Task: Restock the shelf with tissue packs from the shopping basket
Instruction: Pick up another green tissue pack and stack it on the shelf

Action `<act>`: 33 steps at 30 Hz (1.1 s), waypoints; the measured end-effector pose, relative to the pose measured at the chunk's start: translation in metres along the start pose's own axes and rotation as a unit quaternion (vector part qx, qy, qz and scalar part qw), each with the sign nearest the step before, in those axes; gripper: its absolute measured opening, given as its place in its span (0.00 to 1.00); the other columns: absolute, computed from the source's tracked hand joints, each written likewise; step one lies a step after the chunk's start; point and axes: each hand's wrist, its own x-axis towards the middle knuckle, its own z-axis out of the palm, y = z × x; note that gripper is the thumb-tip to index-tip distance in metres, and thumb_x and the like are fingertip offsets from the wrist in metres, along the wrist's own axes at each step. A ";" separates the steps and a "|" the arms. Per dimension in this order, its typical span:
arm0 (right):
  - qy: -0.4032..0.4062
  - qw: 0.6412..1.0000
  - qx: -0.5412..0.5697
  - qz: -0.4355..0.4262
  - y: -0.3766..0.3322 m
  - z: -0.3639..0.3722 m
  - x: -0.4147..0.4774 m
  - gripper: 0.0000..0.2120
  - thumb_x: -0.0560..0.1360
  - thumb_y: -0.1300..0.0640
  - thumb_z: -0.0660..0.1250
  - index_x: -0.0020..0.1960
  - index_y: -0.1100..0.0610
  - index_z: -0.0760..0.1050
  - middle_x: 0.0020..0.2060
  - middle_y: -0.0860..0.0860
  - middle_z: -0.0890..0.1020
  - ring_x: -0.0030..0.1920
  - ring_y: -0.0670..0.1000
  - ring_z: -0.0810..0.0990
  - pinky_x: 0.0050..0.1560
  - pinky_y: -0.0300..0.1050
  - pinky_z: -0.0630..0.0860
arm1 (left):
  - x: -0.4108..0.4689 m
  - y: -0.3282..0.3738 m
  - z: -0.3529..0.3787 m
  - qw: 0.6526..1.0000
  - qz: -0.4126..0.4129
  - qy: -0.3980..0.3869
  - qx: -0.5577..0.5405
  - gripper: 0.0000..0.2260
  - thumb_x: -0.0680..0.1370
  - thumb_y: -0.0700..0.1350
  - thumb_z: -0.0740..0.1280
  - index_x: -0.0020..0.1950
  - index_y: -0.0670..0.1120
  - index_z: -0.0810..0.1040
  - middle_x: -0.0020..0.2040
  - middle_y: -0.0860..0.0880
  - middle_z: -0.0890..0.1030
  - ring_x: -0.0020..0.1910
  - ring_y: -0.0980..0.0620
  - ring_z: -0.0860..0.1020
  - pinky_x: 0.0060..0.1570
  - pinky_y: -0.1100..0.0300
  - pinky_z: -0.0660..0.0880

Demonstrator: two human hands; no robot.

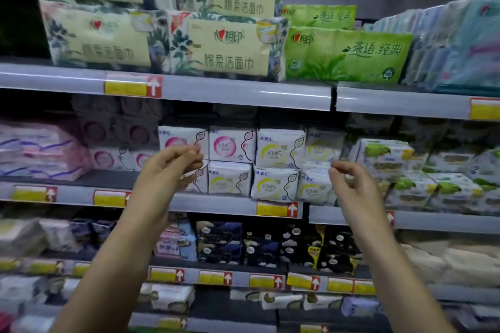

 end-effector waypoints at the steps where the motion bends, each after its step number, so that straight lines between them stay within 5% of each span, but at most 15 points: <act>1: 0.003 1.000 -0.003 0.001 -0.003 0.007 -0.005 0.09 0.79 0.51 0.61 0.58 0.49 0.73 0.55 0.46 0.77 0.48 0.37 0.74 0.42 0.34 0.70 | 0.001 0.000 -0.009 1.000 -0.003 -0.006 0.006 0.06 0.80 0.43 0.63 0.49 0.49 0.80 0.48 0.50 0.84 0.49 0.54 0.82 0.50 0.59 0.75; 8: 0.011 1.000 -0.003 0.012 -0.025 0.049 -0.036 0.10 0.79 0.51 0.61 0.59 0.51 0.74 0.53 0.45 0.77 0.51 0.38 0.74 0.42 0.32 0.70 | 0.009 0.006 -0.066 1.000 0.006 -0.012 0.016 0.07 0.80 0.42 0.63 0.46 0.47 0.80 0.44 0.52 0.84 0.43 0.60 0.82 0.44 0.65 0.76; 20: 0.006 1.000 0.007 0.013 -0.049 0.094 -0.058 0.04 0.79 0.54 0.63 0.50 0.46 0.74 0.48 0.40 0.77 0.49 0.38 0.75 0.43 0.32 0.69 | 0.010 -0.006 -0.117 1.000 -0.012 -0.024 -0.002 0.07 0.80 0.41 0.63 0.48 0.48 0.81 0.44 0.51 0.85 0.47 0.57 0.83 0.52 0.59 0.75; 30: -0.033 0.995 0.002 0.094 0.003 0.130 -0.077 0.05 0.79 0.54 0.62 0.54 0.50 0.74 0.49 0.47 0.78 0.51 0.46 0.78 0.49 0.41 0.74 | 0.008 -0.056 -0.137 0.996 -0.079 -0.008 0.030 0.08 0.80 0.39 0.62 0.46 0.48 0.79 0.44 0.50 0.83 0.48 0.54 0.81 0.53 0.60 0.75; 33: -0.042 0.991 -0.007 0.126 0.032 0.143 -0.087 0.06 0.79 0.55 0.62 0.55 0.52 0.74 0.47 0.46 0.78 0.48 0.44 0.77 0.48 0.40 0.74 | 0.006 -0.086 -0.141 0.993 -0.112 -0.017 0.034 0.00 0.75 0.44 0.69 0.45 0.49 0.78 0.41 0.52 0.84 0.48 0.52 0.80 0.53 0.58 0.75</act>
